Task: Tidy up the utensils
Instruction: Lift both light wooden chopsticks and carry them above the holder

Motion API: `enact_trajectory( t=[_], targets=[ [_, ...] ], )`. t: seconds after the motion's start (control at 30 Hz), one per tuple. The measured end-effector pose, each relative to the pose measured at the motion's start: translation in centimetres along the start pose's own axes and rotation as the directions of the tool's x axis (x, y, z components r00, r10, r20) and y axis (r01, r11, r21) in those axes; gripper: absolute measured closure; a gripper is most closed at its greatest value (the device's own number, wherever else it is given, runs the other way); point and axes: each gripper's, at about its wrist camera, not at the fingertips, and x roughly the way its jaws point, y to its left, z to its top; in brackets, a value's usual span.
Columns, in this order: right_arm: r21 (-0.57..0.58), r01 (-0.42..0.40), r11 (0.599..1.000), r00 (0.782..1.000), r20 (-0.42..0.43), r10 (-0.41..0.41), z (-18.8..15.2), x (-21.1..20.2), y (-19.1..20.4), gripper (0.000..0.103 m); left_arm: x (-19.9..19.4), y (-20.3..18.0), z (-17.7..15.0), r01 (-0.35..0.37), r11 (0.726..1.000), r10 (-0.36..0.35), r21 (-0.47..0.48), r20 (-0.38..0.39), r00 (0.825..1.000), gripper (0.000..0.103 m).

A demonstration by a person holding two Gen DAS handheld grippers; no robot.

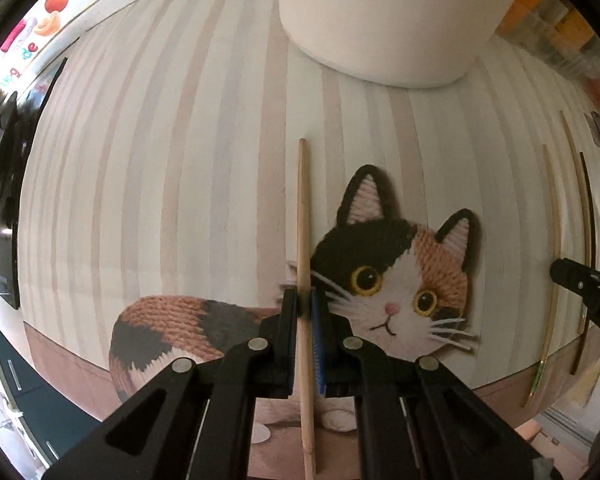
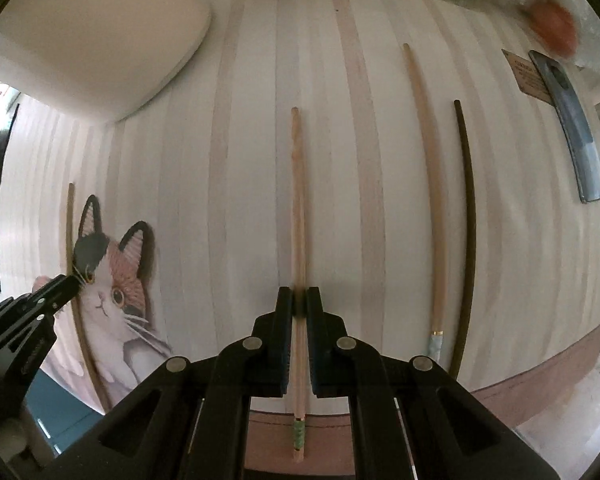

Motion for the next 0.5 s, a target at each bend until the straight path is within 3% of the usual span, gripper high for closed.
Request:
enact_trajectory(
  t=[0.2, 0.37, 0.5],
  targets=[
    [-0.036, 0.076, 0.996, 0.996, -0.044, -0.077, 1.1, 0.3, 2.1, 0.095, 0.0, 1.4, 1.8, 0.014, 1.0, -0.014, -0.01, -0.001, 1.0, 0.098],
    [-0.073, 0.125, 0.989, 0.991, -0.03, -0.127, 1.2, 0.6, 5.1, 0.096, -0.5, 2.4, 0.4, 0.018, 1.0, -0.018, -0.008, 0.004, 1.0, 0.098],
    [-0.093, 0.108, 0.99, 0.993, -0.045, -0.112, 0.2, 1.1, 6.8, 0.096, -0.4, 1.9, -0.3, 0.017, 1.0, -0.017, -0.007, 0.004, 1.0, 0.098]
  ],
)
